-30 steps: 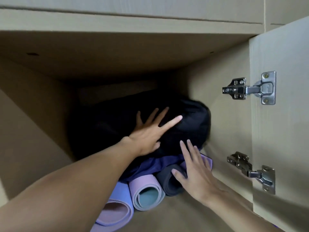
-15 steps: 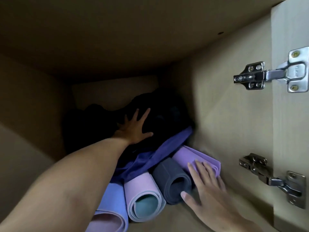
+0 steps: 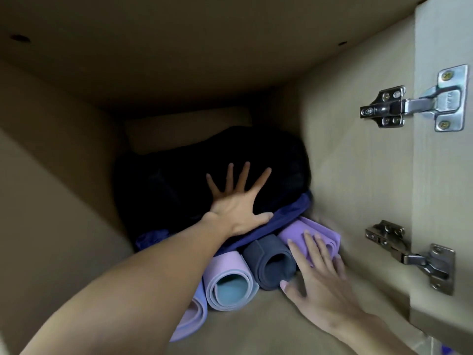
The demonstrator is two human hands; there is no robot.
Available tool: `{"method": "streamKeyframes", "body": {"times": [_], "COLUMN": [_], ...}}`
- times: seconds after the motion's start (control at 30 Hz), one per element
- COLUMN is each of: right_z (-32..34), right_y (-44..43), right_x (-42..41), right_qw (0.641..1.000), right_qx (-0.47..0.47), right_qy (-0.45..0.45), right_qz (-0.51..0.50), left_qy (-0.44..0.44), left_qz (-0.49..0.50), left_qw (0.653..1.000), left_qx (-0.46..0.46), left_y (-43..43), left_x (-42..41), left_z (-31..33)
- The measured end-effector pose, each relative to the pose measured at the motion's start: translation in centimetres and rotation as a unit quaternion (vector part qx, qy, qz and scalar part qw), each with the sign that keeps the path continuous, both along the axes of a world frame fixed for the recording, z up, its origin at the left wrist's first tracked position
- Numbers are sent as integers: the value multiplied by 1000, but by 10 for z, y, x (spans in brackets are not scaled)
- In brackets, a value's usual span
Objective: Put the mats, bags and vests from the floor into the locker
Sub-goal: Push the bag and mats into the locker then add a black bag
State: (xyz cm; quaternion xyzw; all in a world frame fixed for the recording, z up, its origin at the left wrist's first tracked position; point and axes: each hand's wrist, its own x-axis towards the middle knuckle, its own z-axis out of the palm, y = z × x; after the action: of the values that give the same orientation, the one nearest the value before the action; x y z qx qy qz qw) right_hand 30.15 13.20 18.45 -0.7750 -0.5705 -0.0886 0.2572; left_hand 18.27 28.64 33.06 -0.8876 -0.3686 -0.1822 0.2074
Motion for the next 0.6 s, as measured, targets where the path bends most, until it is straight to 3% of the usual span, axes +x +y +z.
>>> {"method": "streamKeyframes", "body": {"times": [0.3,0.47,0.6], "right_z": [-5,-2,0], "right_y": [1,0,1], "right_x": [4,2,1], "right_qw": [1000,999,999], "right_qx": [-20,-40,-40], "right_qy": [-17,-20,-22], "right_qz": [1,0,-4], "left_qy": [29,26,20], "left_qz": [33,91,92], "left_qw": [998,987,988], "left_qx": [-47,-129,-120], "left_y": [34,52,38], "left_x": [9,17,13], "left_z": [-4,3,4]}}
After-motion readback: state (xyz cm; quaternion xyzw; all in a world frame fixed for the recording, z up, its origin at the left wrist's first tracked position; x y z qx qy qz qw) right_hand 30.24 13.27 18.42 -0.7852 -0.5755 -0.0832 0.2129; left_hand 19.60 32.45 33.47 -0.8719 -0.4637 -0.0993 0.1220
